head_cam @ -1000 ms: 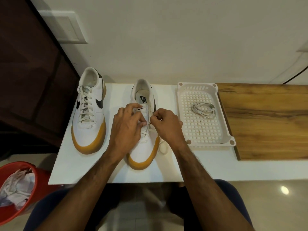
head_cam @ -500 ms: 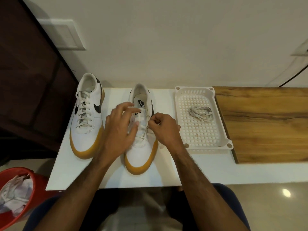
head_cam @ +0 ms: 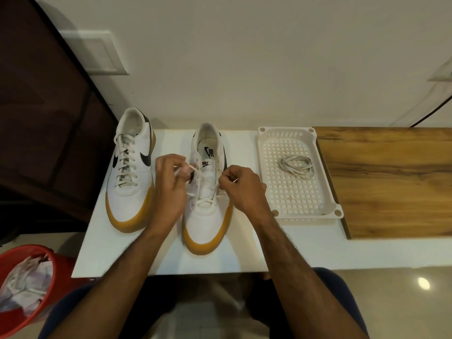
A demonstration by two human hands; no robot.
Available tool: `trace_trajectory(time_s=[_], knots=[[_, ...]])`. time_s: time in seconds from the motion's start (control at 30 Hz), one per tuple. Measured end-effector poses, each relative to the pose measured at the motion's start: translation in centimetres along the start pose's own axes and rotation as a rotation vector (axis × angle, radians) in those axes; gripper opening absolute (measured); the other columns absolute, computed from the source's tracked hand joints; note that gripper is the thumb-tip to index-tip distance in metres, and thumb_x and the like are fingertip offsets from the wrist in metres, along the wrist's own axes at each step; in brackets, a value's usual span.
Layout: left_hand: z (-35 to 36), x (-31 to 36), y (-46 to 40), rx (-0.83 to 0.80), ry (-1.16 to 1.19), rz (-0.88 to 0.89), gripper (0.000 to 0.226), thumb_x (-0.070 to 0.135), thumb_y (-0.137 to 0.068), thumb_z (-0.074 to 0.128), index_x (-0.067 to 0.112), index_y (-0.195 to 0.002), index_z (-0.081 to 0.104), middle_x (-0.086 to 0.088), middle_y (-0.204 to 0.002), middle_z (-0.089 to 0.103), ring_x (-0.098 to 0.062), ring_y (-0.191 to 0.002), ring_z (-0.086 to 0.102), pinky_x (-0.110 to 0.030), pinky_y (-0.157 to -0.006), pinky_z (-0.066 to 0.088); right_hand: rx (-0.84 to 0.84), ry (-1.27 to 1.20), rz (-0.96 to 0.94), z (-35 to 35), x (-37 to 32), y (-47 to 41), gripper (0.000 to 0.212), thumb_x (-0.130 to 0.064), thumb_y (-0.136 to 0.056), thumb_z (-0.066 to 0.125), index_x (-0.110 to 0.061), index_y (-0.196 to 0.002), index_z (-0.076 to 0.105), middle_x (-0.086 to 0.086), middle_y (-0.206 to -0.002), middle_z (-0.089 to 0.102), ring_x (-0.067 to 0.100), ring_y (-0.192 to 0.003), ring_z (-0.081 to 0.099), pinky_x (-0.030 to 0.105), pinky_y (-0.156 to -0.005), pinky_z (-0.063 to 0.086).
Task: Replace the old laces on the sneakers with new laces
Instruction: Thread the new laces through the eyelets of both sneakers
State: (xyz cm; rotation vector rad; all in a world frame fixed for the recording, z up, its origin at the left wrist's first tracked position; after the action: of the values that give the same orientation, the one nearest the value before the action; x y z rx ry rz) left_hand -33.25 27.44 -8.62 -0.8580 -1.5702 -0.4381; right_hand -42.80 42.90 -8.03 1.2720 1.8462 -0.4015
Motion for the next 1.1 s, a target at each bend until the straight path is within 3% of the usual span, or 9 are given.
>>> trace_trajectory(time_s=[0.1,0.17,0.3,0.4,0.5,0.67,0.73,0.9,1.1], knots=[[-2.2,-1.5,-0.2,0.309,0.628,-0.45,0.014,0.013,-0.109,0.038,0.009,-0.104,0.051,-0.011,-0.114,0.063,-0.028,-0.092,0.075,-0.043,-0.072,0.063,-0.014,0.0,0.005,0.1,0.0,0.0,0.013,-0.032,-0.092,0.061,-0.028,-0.083,0.069,-0.012,-0.078,0.072,0.01,-0.081,0.067,0.045,-0.098,0.039],[-2.8,-1.6,0.1,0.395,0.644,-0.486,0.015,0.014,-0.109,0.037,0.014,-0.103,0.051,-0.005,-0.116,0.066,-0.026,-0.092,0.074,-0.043,-0.07,0.062,-0.014,-0.003,0.005,0.2,0.0,-0.1,0.013,-0.032,-0.092,0.061,-0.03,-0.08,0.067,-0.013,-0.077,0.071,0.01,-0.08,0.067,0.048,-0.099,0.042],[-2.6,1.2,-0.5,0.221,-0.052,0.021,0.019,0.016,-0.097,0.059,0.02,-0.115,0.054,0.002,-0.131,0.054,-0.013,-0.124,0.053,-0.042,-0.107,0.044,-0.015,-0.037,-0.007,0.3,0.0,0.0,0.016,-0.033,-0.087,0.06,-0.033,-0.071,0.063,-0.014,-0.071,0.068,0.011,-0.075,0.067,0.054,-0.092,0.05],[0.5,2.3,0.2,-0.167,-0.7,0.427,0.029,0.031,-0.089,0.07,0.028,-0.117,0.063,0.002,-0.15,0.04,-0.023,-0.139,0.035,-0.046,-0.106,0.03,-0.013,-0.039,-0.012,0.3,0.0,0.0,0.015,-0.034,-0.084,0.058,-0.032,-0.071,0.063,-0.013,-0.07,0.069,0.012,-0.076,0.067,0.056,-0.091,0.051],[2.1,1.0,1.2,-0.354,-0.858,0.446,0.02,0.032,-0.09,0.07,0.029,-0.109,0.066,0.0,-0.156,0.037,-0.027,-0.139,0.033,-0.054,-0.104,0.03,-0.006,-0.04,-0.024,0.4,0.0,0.0,0.015,-0.038,-0.081,0.055,-0.033,-0.069,0.061,-0.012,-0.069,0.068,0.013,-0.075,0.067,0.056,-0.09,0.051],[1.8,0.9,0.8,-0.243,-0.623,0.331,0.008,0.015,-0.091,0.07,0.021,-0.09,0.065,0.001,-0.141,0.049,-0.021,-0.13,0.045,-0.045,-0.102,0.038,0.01,-0.018,-0.035,0.4,0.0,0.0,0.014,-0.036,-0.084,0.057,-0.034,-0.071,0.061,-0.013,-0.069,0.068,0.012,-0.075,0.066,0.055,-0.089,0.052],[1.3,0.9,0.5,-0.159,-0.296,0.17,0.014,0.009,-0.095,0.063,0.021,-0.089,0.059,0.002,-0.131,0.052,-0.011,-0.124,0.053,-0.036,-0.102,0.048,0.013,-0.015,-0.029,0.2,0.1,-0.1,0.016,-0.034,-0.086,0.058,-0.033,-0.07,0.062,-0.013,-0.07,0.068,0.011,-0.075,0.066,0.054,-0.09,0.052],[-3.0,-1.0,-0.5,0.291,0.704,-0.399,0.017,0.011,-0.109,0.037,0.01,-0.1,0.051,-0.008,-0.122,0.065,-0.033,-0.097,0.074,-0.046,-0.075,0.063,0.012,-0.022,-0.024,0.1,0.0,0.1,0.018,-0.031,-0.088,0.061,-0.033,-0.07,0.061,-0.014,-0.069,0.068,0.01,-0.074,0.066,0.053,-0.09,0.052],[-2.5,0.4,-0.9,0.16,0.267,-0.181,0.01,0.019,-0.105,0.049,0.012,-0.113,0.049,0.001,-0.091,0.069,-0.013,-0.062,0.059,-0.03,-0.052,0.048,-0.007,-0.054,-0.028,0.4,0.2,0.0,0.015,-0.035,-0.084,0.057,-0.033,-0.07,0.062,-0.013,-0.068,0.068,0.011,-0.073,0.066,0.057,-0.091,0.051]])
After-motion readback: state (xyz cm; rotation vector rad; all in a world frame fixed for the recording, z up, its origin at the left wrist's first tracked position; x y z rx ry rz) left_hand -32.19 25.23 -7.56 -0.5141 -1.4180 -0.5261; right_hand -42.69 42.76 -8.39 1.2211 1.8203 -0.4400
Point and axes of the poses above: each hand's wrist, its own y-axis away from the middle knuckle, its own z-axis out of the palm, x = y × z, the point moved 5 cm from there along -y, towards the middle knuckle
